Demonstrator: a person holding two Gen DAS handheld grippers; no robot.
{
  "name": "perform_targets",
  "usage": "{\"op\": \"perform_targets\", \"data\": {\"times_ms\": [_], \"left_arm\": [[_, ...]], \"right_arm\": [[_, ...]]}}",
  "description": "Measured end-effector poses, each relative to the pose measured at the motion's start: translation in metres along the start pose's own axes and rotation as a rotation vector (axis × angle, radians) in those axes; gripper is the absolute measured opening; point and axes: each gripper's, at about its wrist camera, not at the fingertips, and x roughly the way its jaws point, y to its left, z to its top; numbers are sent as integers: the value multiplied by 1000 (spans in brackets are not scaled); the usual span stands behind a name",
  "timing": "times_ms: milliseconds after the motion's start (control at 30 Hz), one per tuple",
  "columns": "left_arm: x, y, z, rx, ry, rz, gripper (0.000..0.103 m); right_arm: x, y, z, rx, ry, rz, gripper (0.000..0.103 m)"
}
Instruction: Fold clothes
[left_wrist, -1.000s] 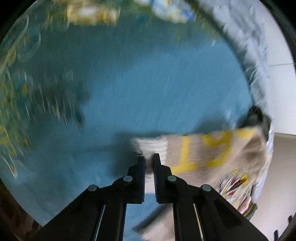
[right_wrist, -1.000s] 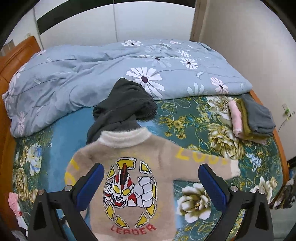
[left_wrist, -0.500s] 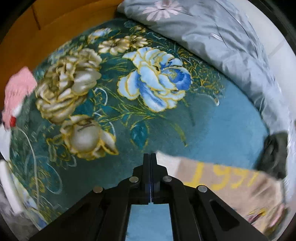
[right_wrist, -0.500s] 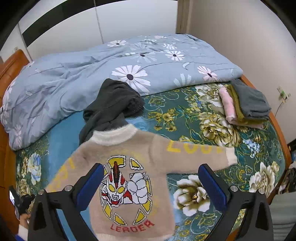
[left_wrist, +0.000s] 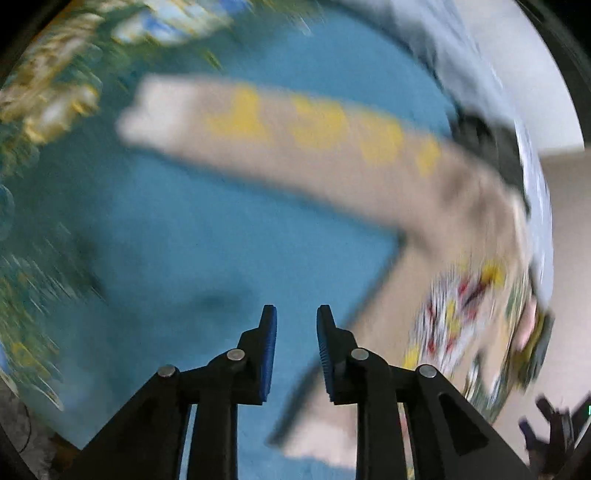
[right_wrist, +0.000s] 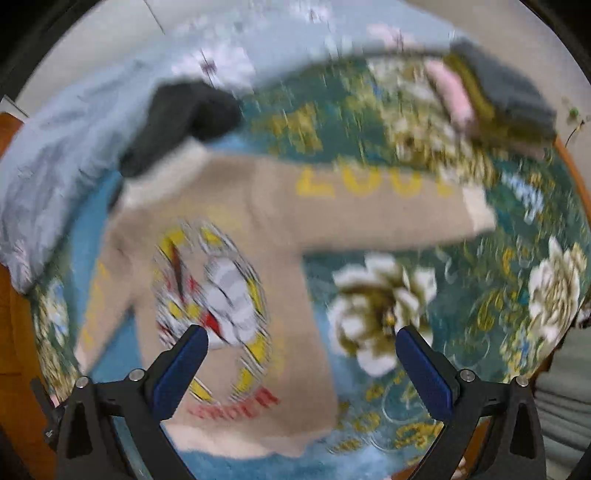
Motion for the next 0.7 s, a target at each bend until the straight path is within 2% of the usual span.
{"op": "perform_targets", "data": {"times_ms": [167, 233, 367, 533, 600, 633, 667, 700], "left_arm": [[42, -27, -20, 89, 92, 64, 28], [54, -30, -21, 99, 112, 72, 28], [65, -31, -22, 69, 125, 30, 37], [73, -32, -27, 37, 135, -2, 38], [74, -33, -31, 32, 135, -14, 38], [74, -34, -32, 35, 131, -12, 31], [74, -35, -33, 38, 129, -4, 19], [72, -36, -34, 35, 124, -4, 16]], "right_arm": [[70, -30, -19, 14, 162, 20, 101], [93, -38, -24, 34, 204, 40, 95], [130, -43, -33, 54, 279, 110, 66], [145, -32, -48, 2, 315, 148, 53], [144, -32, -52, 10, 326, 178, 38], [142, -33, -54, 15, 330, 187, 35], [141, -33, -56, 17, 333, 191, 27], [139, -34, -58, 18, 336, 193, 21]]}}
